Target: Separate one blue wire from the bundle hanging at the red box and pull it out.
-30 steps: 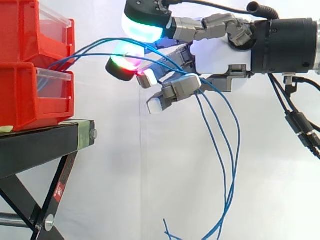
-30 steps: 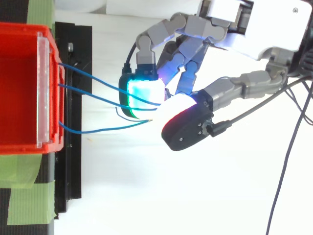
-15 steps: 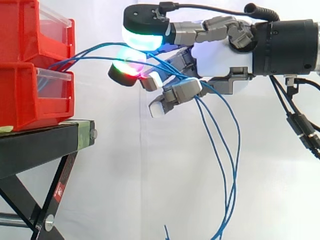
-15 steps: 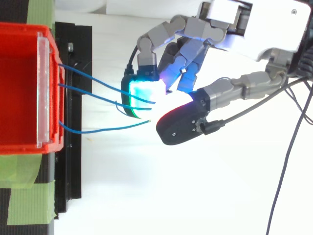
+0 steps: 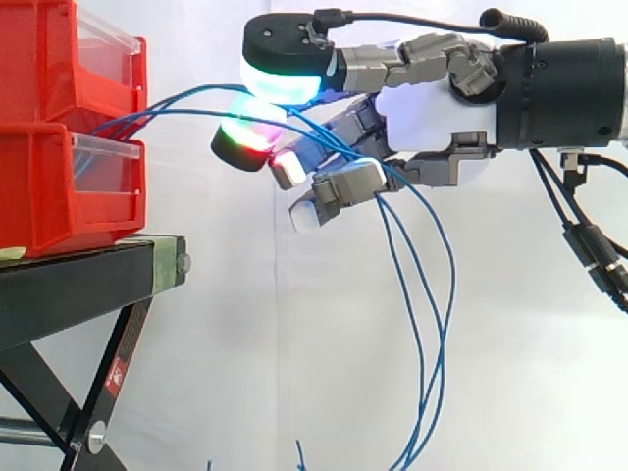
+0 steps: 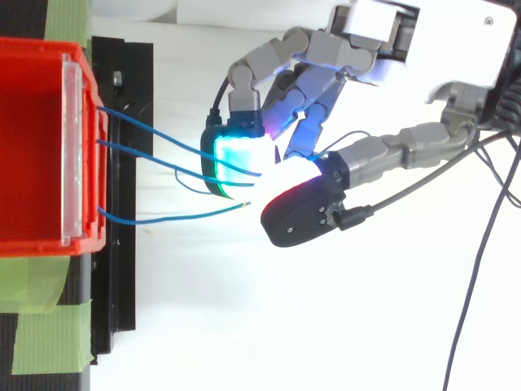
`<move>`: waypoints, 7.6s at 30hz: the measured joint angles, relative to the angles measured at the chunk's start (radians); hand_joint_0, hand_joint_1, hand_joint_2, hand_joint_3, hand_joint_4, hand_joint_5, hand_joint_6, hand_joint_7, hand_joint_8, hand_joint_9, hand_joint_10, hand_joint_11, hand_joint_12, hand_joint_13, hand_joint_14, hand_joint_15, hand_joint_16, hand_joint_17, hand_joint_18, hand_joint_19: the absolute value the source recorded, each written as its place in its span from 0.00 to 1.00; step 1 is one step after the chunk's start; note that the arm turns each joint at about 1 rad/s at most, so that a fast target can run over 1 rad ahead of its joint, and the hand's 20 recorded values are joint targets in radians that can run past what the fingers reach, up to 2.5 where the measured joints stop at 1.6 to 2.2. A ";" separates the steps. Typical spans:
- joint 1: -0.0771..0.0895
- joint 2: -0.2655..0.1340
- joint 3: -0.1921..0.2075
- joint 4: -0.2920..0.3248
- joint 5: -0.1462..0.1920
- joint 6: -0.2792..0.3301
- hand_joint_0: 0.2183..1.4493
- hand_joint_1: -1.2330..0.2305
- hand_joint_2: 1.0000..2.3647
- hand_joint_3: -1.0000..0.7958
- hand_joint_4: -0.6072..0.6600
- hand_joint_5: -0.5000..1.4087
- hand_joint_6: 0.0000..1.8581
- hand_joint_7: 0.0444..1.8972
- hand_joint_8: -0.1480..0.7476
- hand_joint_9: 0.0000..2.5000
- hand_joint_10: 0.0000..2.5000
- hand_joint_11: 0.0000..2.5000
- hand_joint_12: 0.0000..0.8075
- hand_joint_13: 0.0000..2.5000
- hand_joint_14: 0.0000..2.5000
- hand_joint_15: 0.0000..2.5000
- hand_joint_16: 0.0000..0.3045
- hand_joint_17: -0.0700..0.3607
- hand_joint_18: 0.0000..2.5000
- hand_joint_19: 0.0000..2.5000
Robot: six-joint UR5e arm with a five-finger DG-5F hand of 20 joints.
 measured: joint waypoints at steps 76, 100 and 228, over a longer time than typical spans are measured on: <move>0.001 0.000 0.000 0.018 0.000 -0.017 0.32 0.35 0.02 0.46 0.57 0.18 0.43 0.62 0.57 0.47 0.01 0.47 0.39 0.57 0.01 0.61 0.16 0.42 0.28 0.32; 0.002 0.000 0.000 0.019 0.002 -0.018 0.31 0.29 0.03 0.55 0.40 0.20 0.41 0.66 0.43 0.43 0.01 0.33 0.44 0.29 0.01 0.25 0.14 0.39 0.25 0.28; 0.081 0.113 -0.279 0.145 0.199 0.074 0.31 0.30 0.02 0.56 0.40 0.20 0.43 0.66 0.46 0.35 0.01 0.30 0.46 0.22 0.01 0.22 0.15 0.41 0.17 0.24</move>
